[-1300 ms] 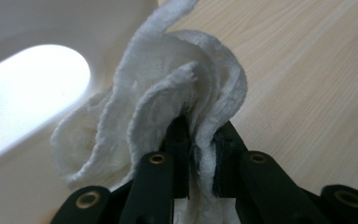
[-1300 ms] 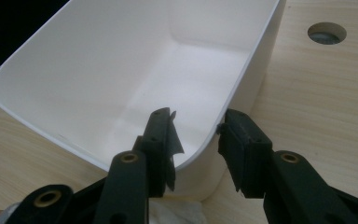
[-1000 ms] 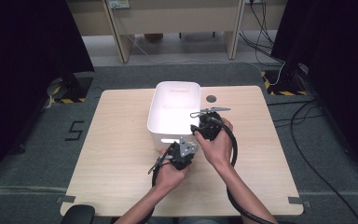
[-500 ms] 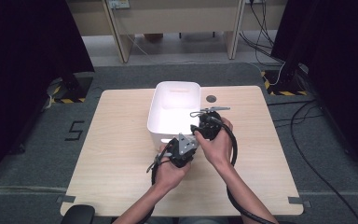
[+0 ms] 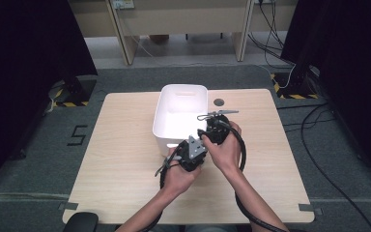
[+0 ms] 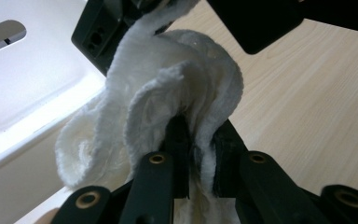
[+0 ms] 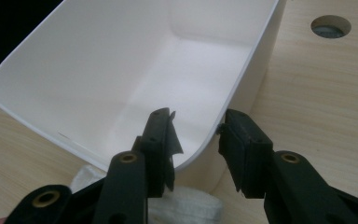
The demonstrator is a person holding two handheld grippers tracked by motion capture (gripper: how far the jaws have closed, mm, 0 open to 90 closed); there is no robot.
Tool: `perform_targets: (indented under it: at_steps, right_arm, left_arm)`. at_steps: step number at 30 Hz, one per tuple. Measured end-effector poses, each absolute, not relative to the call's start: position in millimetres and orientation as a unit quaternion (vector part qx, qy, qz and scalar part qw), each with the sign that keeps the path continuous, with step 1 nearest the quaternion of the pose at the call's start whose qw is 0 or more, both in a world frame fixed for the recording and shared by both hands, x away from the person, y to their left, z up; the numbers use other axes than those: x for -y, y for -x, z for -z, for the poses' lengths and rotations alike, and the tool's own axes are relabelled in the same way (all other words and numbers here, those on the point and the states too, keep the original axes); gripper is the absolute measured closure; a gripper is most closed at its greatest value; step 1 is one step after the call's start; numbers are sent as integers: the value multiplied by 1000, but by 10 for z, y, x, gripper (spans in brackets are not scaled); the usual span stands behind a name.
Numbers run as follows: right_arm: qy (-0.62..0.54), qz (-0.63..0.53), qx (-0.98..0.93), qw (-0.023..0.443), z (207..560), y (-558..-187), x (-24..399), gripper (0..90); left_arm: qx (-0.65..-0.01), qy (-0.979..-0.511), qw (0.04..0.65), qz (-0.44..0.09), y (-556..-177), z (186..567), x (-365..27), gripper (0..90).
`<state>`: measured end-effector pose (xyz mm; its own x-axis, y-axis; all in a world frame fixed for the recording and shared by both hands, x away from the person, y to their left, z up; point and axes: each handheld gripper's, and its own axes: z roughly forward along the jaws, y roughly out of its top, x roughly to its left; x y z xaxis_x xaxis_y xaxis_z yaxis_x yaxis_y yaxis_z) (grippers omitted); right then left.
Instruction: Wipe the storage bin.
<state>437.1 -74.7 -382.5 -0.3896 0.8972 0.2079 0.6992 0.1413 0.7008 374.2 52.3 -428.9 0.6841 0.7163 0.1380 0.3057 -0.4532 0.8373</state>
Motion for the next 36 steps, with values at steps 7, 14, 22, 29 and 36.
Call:
perform_targets:
  at_steps: [7,14,22,29,36]
  right_arm:
    - [-536,-375,-744,133,3826,-4371,745,627]
    - [-540,-379,-740,130,3830,-4369,745,627]
    - [-540,-381,-739,130,3835,-4370,746,627]
    - [-538,-381,-741,130,3835,-4377,748,626]
    - [-538,-381,-741,131,3836,-4377,745,627]
  left_arm:
    - [-307,-814,424,-252,-3736,4296,-516,793]
    - [-309,-811,436,-240,-3783,4345,-517,793]
    - [-310,-815,428,-240,-3819,4432,-485,793]
    - [-313,-823,410,-238,-3846,4580,-449,793]
    - [-320,-835,386,-228,-3873,4741,-434,794]
